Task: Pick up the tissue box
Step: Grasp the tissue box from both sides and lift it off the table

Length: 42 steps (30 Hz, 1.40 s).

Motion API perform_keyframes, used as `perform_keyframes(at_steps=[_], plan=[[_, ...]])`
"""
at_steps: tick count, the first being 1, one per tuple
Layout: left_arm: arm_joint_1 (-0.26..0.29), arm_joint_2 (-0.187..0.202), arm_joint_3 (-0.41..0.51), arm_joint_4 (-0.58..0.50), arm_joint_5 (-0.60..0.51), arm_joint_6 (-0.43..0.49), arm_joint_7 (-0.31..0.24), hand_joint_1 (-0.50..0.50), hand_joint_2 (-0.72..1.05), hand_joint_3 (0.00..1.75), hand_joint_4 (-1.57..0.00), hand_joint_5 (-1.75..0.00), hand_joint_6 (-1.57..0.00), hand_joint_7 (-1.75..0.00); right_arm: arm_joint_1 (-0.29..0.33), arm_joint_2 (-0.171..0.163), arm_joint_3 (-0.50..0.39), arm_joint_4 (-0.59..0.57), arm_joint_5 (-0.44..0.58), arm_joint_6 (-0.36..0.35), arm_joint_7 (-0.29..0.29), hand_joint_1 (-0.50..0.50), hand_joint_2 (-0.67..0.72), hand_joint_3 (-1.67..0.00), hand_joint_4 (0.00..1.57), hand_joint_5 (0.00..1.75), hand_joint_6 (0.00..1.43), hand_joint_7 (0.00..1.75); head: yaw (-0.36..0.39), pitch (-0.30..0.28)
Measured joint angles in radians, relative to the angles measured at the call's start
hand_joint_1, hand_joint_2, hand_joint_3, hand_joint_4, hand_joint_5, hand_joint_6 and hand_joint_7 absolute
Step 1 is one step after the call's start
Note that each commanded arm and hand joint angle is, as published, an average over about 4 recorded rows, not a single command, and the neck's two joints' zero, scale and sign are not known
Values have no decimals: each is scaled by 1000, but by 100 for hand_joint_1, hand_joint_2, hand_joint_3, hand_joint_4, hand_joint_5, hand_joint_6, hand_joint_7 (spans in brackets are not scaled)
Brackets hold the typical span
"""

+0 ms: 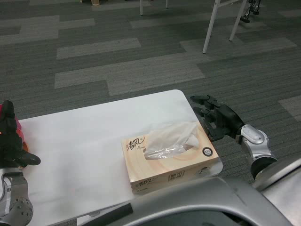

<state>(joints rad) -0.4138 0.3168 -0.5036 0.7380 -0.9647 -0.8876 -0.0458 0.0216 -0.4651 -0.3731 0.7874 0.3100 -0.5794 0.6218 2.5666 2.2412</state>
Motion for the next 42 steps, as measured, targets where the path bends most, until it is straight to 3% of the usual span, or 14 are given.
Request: perform_keyframes(at_steps=[26, 42], plan=[[0, 0, -1, 0, 1, 0, 0, 50, -72, 0, 0, -41, 0, -14, 6, 57, 55, 3, 0, 0, 0, -42, -40, -159, 0, 10, 0, 42, 3, -12], [3, 1, -2, -1, 1, 0, 0, 50, -72, 0, 0, -41, 0, -14, -82, 117, 105, 87, -2, -13, 0, -42, -41, -163, 0, 5, 0, 35, 53, -25]])
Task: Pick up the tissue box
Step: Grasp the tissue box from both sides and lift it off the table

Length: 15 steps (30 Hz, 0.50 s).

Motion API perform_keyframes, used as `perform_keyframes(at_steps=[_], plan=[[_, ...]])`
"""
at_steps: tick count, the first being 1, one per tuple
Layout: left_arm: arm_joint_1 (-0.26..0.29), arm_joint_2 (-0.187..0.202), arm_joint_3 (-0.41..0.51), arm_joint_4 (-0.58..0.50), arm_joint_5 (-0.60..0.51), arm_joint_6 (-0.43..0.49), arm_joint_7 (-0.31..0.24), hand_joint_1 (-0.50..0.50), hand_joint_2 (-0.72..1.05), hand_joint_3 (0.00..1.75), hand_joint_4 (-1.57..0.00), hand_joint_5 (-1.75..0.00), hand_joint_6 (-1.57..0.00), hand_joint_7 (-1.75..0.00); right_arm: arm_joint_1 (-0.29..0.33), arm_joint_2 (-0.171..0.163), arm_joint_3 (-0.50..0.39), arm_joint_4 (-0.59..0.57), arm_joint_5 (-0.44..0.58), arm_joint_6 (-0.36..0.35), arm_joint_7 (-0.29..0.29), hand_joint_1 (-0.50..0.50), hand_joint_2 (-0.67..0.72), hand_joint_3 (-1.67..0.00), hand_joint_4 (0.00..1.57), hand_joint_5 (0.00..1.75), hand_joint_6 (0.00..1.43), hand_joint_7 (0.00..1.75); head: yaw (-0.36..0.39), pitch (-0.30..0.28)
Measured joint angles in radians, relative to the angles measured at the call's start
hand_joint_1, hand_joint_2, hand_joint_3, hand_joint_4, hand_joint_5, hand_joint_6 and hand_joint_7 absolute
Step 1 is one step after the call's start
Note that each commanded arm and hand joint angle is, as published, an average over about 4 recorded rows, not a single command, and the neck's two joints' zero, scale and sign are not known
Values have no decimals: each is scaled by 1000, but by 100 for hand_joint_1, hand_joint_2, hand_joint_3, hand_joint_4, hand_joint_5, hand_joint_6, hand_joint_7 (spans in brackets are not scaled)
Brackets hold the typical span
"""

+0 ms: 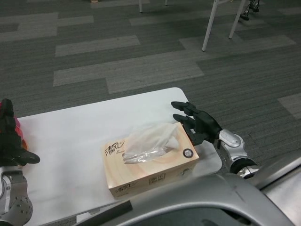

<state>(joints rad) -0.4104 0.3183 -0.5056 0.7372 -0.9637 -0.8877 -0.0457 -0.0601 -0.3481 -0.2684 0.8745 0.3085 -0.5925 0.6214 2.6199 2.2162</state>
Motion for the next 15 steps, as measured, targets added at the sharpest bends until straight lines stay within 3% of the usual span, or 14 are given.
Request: perform_keyframes(at_steps=[15], plan=[[5, 0, -1, 0, 0, 0, 0, 50, -68, 0, 0, -41, 0, -14, -89, 54, 73, 83, -13, -14, -42, -42, -41, -167, 0, 7, 0, 28, 70, -16]])
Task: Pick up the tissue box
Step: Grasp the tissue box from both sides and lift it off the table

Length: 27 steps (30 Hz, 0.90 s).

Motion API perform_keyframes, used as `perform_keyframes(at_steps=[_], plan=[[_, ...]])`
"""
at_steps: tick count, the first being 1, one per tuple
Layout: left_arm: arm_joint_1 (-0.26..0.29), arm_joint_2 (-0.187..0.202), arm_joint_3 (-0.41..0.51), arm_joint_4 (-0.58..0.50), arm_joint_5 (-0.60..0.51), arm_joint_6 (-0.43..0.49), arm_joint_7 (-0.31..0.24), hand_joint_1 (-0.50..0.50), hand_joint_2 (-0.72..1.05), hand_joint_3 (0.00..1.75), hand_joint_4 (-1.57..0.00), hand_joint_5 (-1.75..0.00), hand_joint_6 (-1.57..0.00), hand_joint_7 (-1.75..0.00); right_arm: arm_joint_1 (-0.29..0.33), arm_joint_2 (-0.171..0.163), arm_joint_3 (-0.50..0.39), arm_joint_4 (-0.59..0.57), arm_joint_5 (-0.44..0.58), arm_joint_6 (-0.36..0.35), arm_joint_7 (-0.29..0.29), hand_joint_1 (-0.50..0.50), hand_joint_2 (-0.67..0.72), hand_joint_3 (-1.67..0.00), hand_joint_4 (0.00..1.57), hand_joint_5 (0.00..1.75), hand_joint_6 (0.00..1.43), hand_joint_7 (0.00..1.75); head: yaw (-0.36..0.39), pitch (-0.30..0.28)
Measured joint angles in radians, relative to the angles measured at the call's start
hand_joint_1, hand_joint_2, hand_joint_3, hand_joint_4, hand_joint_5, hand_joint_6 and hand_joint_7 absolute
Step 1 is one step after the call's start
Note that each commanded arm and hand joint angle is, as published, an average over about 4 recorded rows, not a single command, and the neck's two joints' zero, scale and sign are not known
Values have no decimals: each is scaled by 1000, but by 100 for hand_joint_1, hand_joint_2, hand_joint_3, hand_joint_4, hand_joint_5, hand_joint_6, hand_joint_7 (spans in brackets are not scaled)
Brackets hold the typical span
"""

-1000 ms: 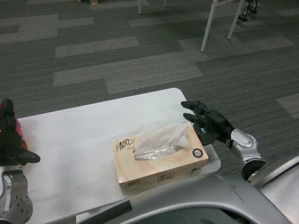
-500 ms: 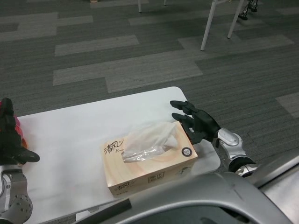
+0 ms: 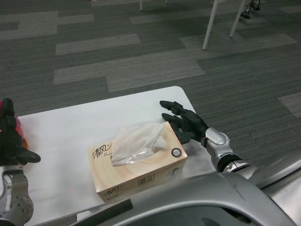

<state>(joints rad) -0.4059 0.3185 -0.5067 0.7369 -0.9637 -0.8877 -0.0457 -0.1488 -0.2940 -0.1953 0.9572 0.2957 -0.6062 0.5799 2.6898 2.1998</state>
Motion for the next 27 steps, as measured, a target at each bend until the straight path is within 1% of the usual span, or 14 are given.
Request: perform_keyframes(at_steps=[2, 5, 7, 9, 11, 13, 15, 17, 20, 24, 27], plan=[[0, 0, -1, 0, 0, 0, 0, 50, -72, 0, 0, -41, 0, -14, -10, 4, 10, 11, -2, -3, -9, -42, -41, -167, 0, 7, 0, 28, 19, -7], [1, 0, -5, 0, 0, 0, 0, 50, -72, 0, 0, -41, 0, -14, -19, 10, 26, 25, -4, -5, -21, -42, -41, -167, 0, 10, 0, 28, 56, -19], [1, 0, -11, 0, 0, 0, 0, 50, -68, 0, 0, -41, 0, -14, -23, 15, 33, 29, -5, -5, -27, -42, -41, -165, 0, 10, 0, 26, 86, -26], [1, 1, -18, 0, 0, 3, -2, 50, -64, 0, 0, -41, 0, -14, -28, 18, 38, 31, -9, -6, -31, -42, -41, -161, 0, 10, 0, 26, 98, -28], [3, 5, -24, -4, 0, 19, -11, 50, -64, 0, 0, -41, 0, -14, -33, 18, 41, 33, -14, -6, -33, -42, -41, -159, 0, 10, 0, 28, 117, -30], [6, 10, -28, -13, 0, 48, -30, 50, -64, 0, 0, -41, 0, -14, -37, 18, 43, 33, -17, -7, -33, -42, -41, -163, 0, 10, 0, 24, 138, -34], [12, 16, -30, -26, 0, 81, -56, 50, -64, 0, 0, -41, 0, -14, -38, 18, 43, 33, -17, -9, -33, -42, -41, -167, 0, 10, 0, 21, 142, -35], [16, 21, -32, -38, 3, 120, -87, 50, -64, 0, 0, -41, 0, -14, -38, 18, 42, 33, -17, -10, -33, -42, -41, -163, 0, 10, 0, 24, 144, -35], [18, 29, -36, -51, 14, 176, -130, 50, -64, 0, 0, -41, 0, -14, -39, 17, 36, 33, -18, -12, -33, -42, -41, -165, 0, 10, 0, 28, 148, -36], [20, 45, -36, -74, 33, 236, -183, 50, -64, 0, 0, -41, 0, -14, -39, 0, 24, 33, -19, -14, -33, -42, -41, -159, 0, 10, 0, 28, 162, -39], [22, 50, -36, -79, 36, 263, -208, 50, -64, 0, 0, -41, 0, -14, -39, -16, 16, 33, -19, -17, -33, -42, -41, -165, 0, 10, 0, 28, 172, -42]])
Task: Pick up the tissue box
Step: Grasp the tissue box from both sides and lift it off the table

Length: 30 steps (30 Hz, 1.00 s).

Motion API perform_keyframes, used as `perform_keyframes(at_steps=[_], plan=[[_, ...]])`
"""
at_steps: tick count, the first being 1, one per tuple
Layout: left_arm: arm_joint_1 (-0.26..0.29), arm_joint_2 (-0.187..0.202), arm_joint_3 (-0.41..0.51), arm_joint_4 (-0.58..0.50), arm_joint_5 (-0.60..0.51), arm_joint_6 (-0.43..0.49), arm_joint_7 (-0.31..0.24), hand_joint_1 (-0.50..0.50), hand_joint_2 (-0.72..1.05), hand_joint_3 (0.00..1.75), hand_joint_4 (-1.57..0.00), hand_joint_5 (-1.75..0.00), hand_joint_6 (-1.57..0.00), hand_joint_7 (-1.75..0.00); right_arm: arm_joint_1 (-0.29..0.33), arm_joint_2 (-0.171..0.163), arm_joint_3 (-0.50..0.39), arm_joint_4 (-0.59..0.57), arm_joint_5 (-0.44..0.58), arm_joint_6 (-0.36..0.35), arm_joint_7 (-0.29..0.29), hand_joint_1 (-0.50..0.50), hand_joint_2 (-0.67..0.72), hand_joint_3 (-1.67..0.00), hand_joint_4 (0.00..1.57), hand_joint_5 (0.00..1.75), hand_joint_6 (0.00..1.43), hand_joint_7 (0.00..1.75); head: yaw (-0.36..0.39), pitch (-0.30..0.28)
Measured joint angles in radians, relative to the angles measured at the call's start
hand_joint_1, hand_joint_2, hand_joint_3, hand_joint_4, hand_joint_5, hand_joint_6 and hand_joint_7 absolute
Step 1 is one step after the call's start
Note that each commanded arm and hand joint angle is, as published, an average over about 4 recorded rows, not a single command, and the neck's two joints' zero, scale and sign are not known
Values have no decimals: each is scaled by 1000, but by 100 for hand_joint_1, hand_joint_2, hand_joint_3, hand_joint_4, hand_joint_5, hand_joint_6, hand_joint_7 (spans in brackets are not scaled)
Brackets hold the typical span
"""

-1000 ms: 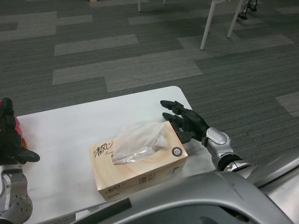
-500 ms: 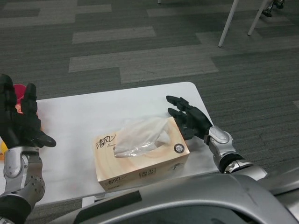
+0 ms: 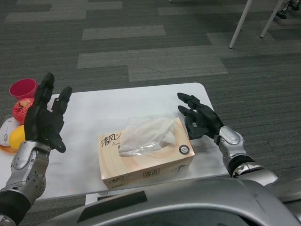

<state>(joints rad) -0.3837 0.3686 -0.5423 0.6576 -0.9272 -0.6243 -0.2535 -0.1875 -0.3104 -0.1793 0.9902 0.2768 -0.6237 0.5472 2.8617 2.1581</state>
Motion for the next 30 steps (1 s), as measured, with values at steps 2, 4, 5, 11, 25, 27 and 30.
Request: perform_keyframes(at_steps=[2, 4, 5, 11, 25, 27, 30], plan=[[1, 4, 0, -2, 4, 18, -19, 50, -64, 0, 0, -41, 0, -14, 0, -12, -2, -2, 0, -1, 1, -42, -41, -167, 0, 10, 0, 28, 7, -2], [3, 11, 0, -5, 9, 38, -38, 50, -64, 0, 0, -41, 0, -14, 4, -28, -6, -7, 0, -1, 7, -41, -41, -167, 0, 10, 0, 28, 17, -3], [5, 17, 0, -8, 12, 48, -46, 50, -64, 0, 0, -41, 0, -14, 9, -38, -10, -10, 0, -1, 15, -40, -41, -167, 0, 10, 0, 28, 22, -4], [18, 47, 0, -32, 19, 111, -92, 50, -64, 0, 0, -41, 0, -14, 63, -91, -33, -45, 1, 1, 80, -42, -45, -167, 0, 2, 0, 35, 25, -8], [25, 71, -1, -51, 19, 182, -128, 50, -64, 0, 0, -41, 0, -14, 188, -193, 42, -171, 3, 9, 127, -42, -41, -137, 0, 0, 0, 35, -6, -20], [25, 71, -1, -51, 19, 183, -129, 50, -64, 0, 0, -41, 0, -14, 201, -199, 59, -179, 3, 9, 127, -43, -41, -121, 0, 0, 0, 35, -9, -20], [25, 71, -1, -51, 19, 183, -129, 50, -64, 0, 0, -41, 0, -14, 206, -207, 83, -186, 3, 9, 128, -46, -35, -67, 0, 0, 0, 35, -11, -20]])
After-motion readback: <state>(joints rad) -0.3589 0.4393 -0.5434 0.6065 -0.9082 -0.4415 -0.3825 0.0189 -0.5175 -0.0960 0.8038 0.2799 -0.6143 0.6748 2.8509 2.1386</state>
